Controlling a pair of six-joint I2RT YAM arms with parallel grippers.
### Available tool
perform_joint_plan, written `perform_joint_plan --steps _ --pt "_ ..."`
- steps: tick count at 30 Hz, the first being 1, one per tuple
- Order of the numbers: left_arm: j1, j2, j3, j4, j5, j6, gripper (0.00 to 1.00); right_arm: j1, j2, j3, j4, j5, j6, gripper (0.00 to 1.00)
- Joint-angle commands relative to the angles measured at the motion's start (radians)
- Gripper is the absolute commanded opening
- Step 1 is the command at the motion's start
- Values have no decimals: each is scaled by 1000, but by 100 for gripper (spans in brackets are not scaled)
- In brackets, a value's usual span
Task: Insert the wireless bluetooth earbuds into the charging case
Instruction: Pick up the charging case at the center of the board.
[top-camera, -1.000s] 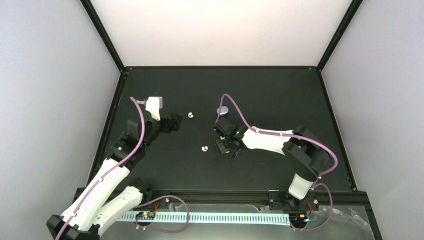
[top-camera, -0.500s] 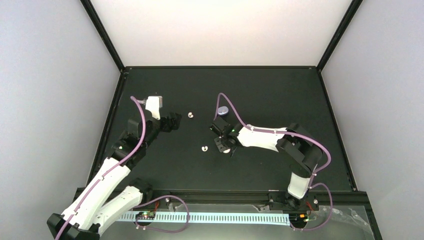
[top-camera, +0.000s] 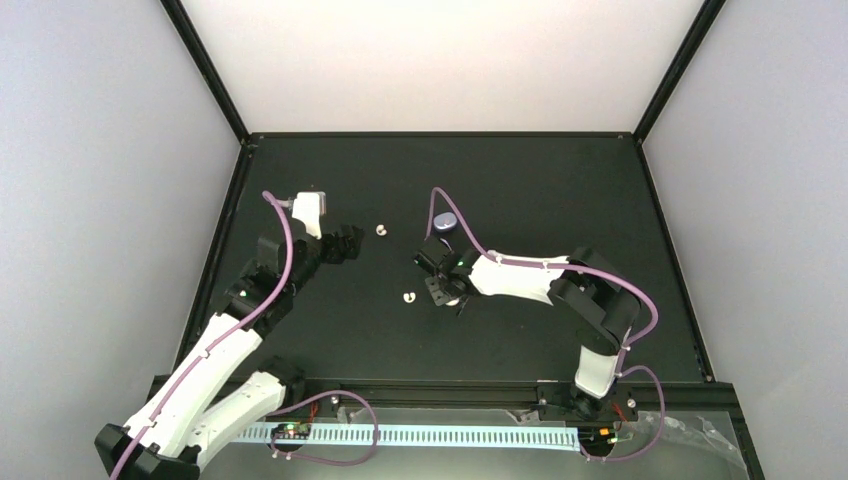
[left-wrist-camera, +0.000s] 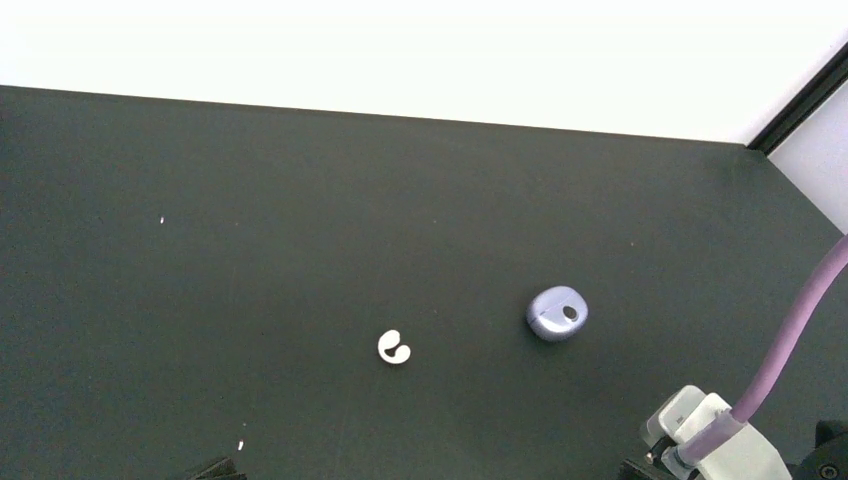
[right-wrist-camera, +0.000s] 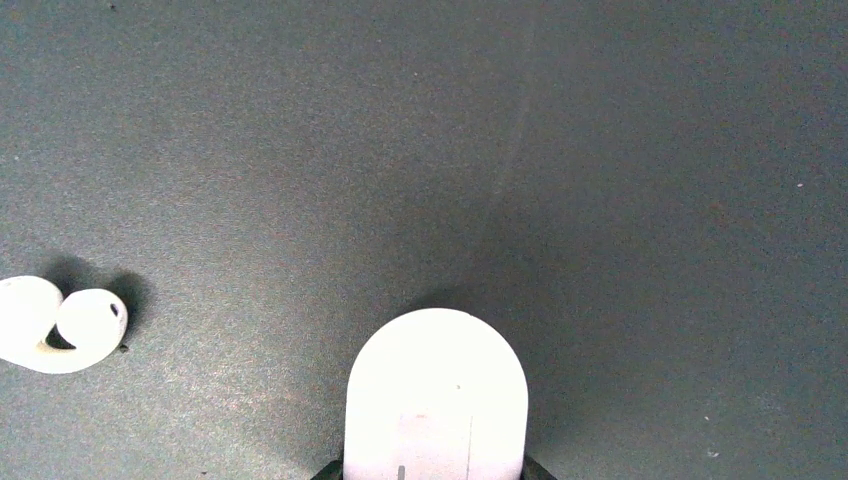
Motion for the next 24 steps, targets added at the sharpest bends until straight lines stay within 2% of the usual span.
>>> perform_joint_plan --steps 1,6,11,15,18,24 --pt "3 -4 6 22 2 -10 99 9 36 -40 -42 15 21 34" --pt "3 -11 -4 28 -10 -12 99 9 -49 -58 -40 40 0 23" --pt "1 -51 -62 121 61 -23 99 18 -255 -106 -34 27 -91 16" --pt "-2 -61 -82 184 208 -83 99 70 -474 -135 -33 -5 -241 7" --pt "-2 -60 -91 245 387 -111 99 161 -634 -160 -1 2 -366 2" --pt "-7 -19 -73 312 770 -142 99 207 -761 -143 -62 29 -512 1"
